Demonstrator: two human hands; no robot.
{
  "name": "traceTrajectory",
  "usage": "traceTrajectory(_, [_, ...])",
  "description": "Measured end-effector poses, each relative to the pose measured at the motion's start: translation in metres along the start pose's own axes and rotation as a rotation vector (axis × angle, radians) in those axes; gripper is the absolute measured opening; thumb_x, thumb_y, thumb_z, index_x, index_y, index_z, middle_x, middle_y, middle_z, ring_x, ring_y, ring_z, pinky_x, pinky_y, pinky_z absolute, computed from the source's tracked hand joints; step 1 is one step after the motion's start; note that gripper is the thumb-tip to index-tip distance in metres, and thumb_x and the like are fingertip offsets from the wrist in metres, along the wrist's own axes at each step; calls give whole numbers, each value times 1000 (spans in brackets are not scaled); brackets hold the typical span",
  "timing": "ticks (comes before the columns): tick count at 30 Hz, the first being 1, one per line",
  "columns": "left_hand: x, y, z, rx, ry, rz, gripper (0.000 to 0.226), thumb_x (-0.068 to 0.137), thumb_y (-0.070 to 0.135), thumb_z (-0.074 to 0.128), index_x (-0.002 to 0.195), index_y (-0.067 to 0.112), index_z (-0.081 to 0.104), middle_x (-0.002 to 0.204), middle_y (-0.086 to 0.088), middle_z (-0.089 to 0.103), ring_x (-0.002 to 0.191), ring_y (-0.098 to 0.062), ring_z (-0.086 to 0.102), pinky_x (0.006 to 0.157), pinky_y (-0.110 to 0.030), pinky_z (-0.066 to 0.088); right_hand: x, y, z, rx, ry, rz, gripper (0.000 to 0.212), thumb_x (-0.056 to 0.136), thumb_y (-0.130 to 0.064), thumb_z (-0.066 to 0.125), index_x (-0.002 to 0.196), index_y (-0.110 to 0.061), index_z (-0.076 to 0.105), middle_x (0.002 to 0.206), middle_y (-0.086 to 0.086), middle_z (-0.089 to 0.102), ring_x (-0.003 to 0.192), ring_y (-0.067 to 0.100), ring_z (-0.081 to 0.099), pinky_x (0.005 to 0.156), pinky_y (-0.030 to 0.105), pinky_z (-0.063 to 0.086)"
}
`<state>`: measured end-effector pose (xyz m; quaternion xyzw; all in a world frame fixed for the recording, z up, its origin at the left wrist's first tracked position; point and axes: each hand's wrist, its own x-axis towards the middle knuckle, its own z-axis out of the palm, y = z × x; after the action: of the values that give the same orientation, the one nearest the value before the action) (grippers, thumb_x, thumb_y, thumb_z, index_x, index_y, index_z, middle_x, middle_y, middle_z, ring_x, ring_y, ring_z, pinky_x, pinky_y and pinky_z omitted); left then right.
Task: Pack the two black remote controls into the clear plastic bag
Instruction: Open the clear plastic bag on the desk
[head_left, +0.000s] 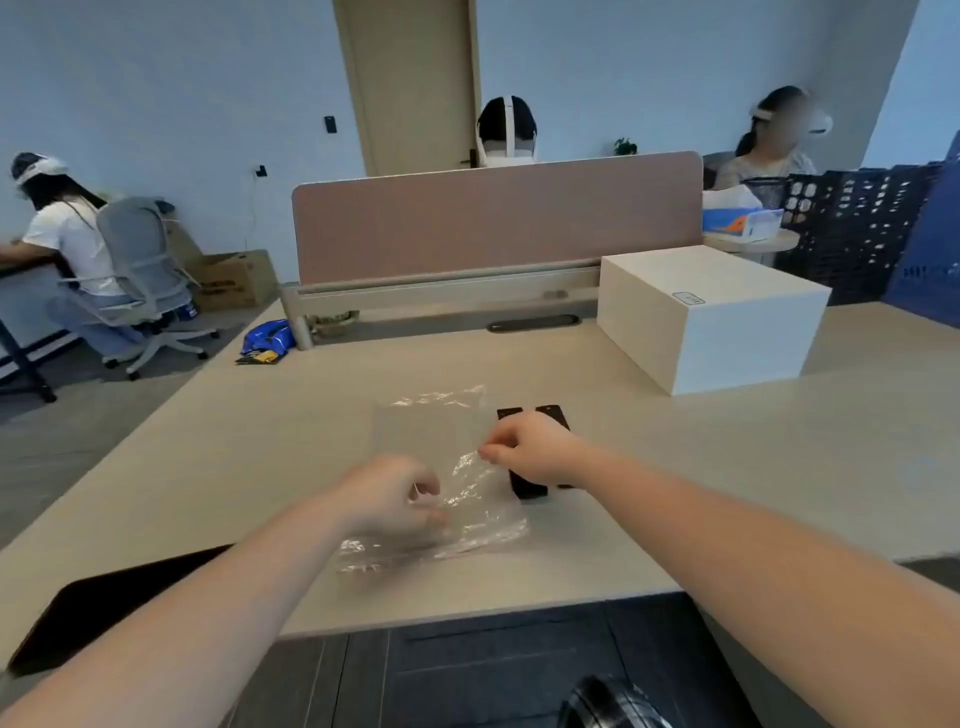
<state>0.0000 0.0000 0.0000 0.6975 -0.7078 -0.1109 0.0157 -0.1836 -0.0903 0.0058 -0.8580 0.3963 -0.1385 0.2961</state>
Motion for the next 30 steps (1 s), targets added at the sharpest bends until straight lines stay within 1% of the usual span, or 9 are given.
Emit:
traceTrajectory(4, [-10,9,12,65,-105,7,62,61,66,68,108,27,60,110,7,64,100,-17,59,89,-38,51,-16,-2,8,54,-25,-17,22,91,-25,58,93,-8,71,67,-7,57,67,9,53,62,18,41])
traceTrajectory(6, [-10,13,19,103,-78,35,53,68,62,65,103,22,61,105,2,66,95,-21,60,84,-39,52,-21,-3,10,82,-32,-14,20,91,-25,59,90,-9,71,64,-10,54,62,4,50,59,15,40])
traceTrajectory(10, [-7,17,31,126,46,44,23,87,36,50,89,17,63,98,-5,68,92,-29,61,76,-39,51,-31,-2,12,110,-20,6,24,90,-29,60,73,-12,67,70,4,60,67,15,53,65,25,44])
traceTrajectory(13, [-5,20,37,150,103,8,24,89,29,44,83,16,62,95,-9,68,90,-32,60,72,-38,48,-41,3,16,190,-69,72,33,89,-34,60,64,-12,64,59,1,57,55,11,51,58,21,43])
traceTrajectory(18, [-4,23,29,-168,193,-63,21,90,32,52,92,21,69,93,-1,70,91,-23,60,71,-30,42,-45,18,30,400,-179,228,25,90,-30,61,90,-6,70,74,2,67,58,11,58,52,20,48])
traceTrajectory(21, [0,23,29,-371,252,-119,22,88,30,56,68,27,65,65,7,60,77,-21,58,69,-32,44,-40,22,36,633,-135,257,23,89,-28,62,104,-10,65,89,6,70,64,13,63,53,20,50])
traceTrajectory(23, [3,24,32,-446,290,-136,24,87,29,58,64,24,63,59,6,57,72,-22,57,70,-34,46,-34,21,40,809,-121,263,26,89,-27,64,109,-10,63,90,9,69,68,14,64,54,21,54])
traceTrajectory(28, [9,24,38,-440,301,-115,15,85,30,61,92,20,69,91,-2,72,88,-20,63,84,-37,52,-21,24,51,936,29,288,16,90,-21,63,87,-6,69,79,11,69,67,17,66,61,29,58])
traceTrajectory(30, [9,25,40,-460,317,-105,14,83,29,65,96,25,66,91,3,69,87,-17,63,84,-36,53,-22,29,50,977,63,282,12,89,-14,64,85,-4,68,78,12,67,67,16,66,60,27,59])
